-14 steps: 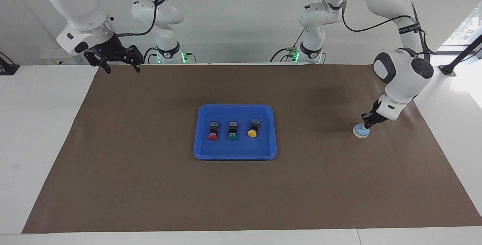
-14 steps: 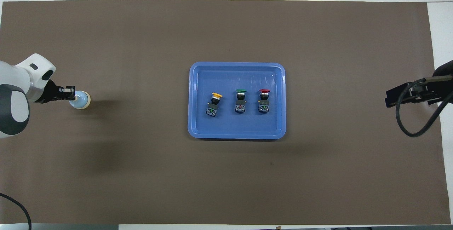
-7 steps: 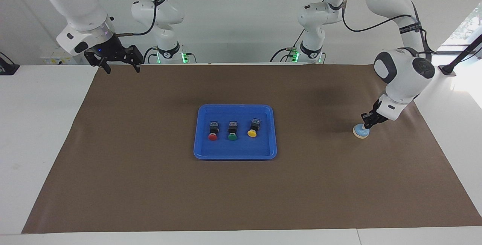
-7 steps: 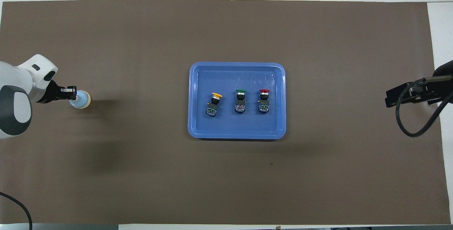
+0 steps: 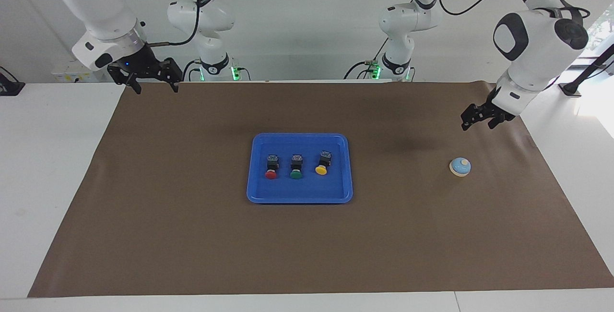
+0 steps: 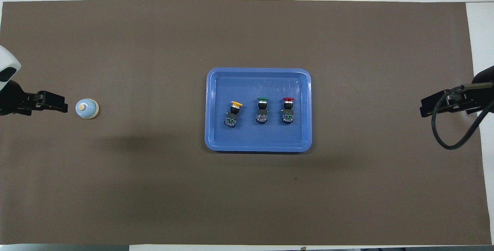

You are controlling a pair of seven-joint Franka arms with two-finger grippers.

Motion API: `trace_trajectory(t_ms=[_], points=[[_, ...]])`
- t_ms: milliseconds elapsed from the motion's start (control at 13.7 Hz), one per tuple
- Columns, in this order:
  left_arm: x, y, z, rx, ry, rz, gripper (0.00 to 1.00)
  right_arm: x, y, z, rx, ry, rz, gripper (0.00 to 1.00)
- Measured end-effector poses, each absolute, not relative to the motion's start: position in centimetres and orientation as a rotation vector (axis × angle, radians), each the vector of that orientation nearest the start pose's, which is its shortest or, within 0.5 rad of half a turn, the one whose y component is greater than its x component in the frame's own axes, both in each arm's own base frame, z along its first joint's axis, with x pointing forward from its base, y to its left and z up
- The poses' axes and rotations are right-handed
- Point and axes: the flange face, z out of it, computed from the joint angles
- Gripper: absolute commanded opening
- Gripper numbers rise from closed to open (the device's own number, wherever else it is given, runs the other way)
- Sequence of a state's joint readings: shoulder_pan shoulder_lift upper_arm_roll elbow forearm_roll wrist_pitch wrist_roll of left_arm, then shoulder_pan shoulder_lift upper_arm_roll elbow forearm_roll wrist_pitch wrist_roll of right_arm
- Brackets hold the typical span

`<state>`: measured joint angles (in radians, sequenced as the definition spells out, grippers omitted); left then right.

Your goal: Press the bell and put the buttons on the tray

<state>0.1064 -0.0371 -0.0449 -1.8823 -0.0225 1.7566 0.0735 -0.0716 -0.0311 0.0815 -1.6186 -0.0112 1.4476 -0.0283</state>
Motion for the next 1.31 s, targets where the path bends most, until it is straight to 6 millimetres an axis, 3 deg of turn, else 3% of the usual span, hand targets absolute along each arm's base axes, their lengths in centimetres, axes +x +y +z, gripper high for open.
trace_trajectory(t_ms=[291,583,874,1311], points=[[51.8,2.2,53.8,-3.161,0.033,0.184,1.0,53.0,0.5,60.9,-3.146,-0.059,0.221,1.0],[52.5,-0.4,54.8,-3.157,0.114,0.172,1.0,53.0,0.5,60.9,-3.146,-0.059,0.221,1.0],[54.1,-3.9,57.9,-3.15,0.22,0.174,1.0,53.0,0.5,60.9,-3.146,-0.059,0.221,1.0],[54.2,-6.3,57.0,-3.122,0.293,0.216,1.0,53.0,0.5,60.9,-3.146,-0.059,0.221,1.0]])
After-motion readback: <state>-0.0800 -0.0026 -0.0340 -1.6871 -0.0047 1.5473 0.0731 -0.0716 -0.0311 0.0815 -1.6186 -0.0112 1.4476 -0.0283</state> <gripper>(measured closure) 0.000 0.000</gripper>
